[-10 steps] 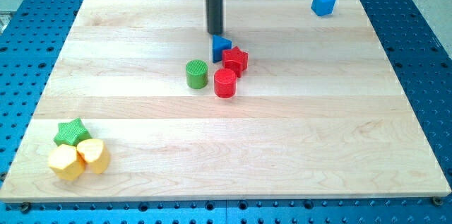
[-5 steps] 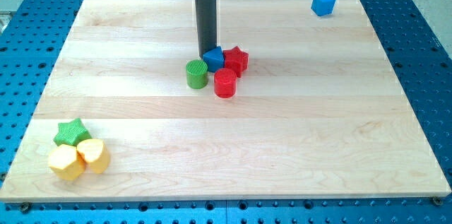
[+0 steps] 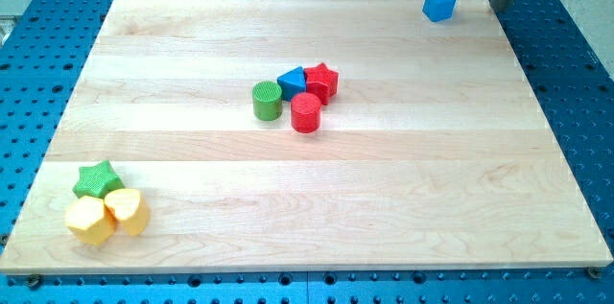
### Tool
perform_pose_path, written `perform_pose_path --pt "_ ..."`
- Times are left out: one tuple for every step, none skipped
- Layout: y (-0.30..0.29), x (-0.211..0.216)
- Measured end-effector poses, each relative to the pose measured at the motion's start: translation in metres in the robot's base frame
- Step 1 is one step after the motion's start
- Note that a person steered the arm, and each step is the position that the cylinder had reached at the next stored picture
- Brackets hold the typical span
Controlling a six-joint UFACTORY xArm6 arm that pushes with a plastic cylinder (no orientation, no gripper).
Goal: Move the red and blue blocks to the center
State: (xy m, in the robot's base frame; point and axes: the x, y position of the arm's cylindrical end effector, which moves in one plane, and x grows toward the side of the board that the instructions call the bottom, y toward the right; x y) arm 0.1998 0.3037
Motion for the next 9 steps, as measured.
perform_pose_path --pt "-0.073 -0.006" --pt "-0.196 0.023" --pt "-0.22 0.031" --pt "-0.22 0.035" --pt "-0.218 0.055" --pt "-0.182 0.026" --pt "-0.177 0.054" --pt "-0.229 0.103" --pt "-0.251 0.117"
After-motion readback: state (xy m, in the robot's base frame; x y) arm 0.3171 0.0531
